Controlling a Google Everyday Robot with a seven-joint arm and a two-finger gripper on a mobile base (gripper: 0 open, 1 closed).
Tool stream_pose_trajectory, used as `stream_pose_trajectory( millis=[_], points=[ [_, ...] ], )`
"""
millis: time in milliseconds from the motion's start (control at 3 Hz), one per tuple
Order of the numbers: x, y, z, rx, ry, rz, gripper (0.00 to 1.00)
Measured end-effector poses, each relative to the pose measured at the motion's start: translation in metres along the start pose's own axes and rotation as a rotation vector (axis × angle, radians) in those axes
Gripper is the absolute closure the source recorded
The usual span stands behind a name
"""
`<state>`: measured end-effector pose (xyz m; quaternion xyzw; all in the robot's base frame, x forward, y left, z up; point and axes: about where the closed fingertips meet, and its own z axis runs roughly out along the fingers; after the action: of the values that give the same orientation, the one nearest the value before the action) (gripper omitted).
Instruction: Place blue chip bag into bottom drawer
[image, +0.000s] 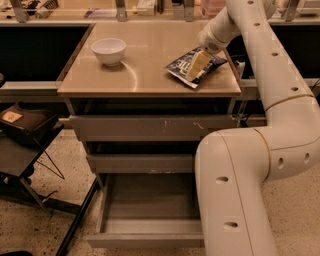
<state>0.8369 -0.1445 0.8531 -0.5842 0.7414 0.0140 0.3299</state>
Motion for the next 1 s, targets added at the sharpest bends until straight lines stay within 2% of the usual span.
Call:
stream_pose_trajectory(
  millis=[333, 667, 1000],
  points=[
    [0.0266, 0.0069, 0.0127, -0.030, 0.006, 0.078, 0.00],
    [0.0273, 0.0071, 0.0135, -0.031, 0.007, 0.082, 0.00],
    [0.0273, 0.0071, 0.0136, -0.031, 0.007, 0.082, 0.18]
  ],
)
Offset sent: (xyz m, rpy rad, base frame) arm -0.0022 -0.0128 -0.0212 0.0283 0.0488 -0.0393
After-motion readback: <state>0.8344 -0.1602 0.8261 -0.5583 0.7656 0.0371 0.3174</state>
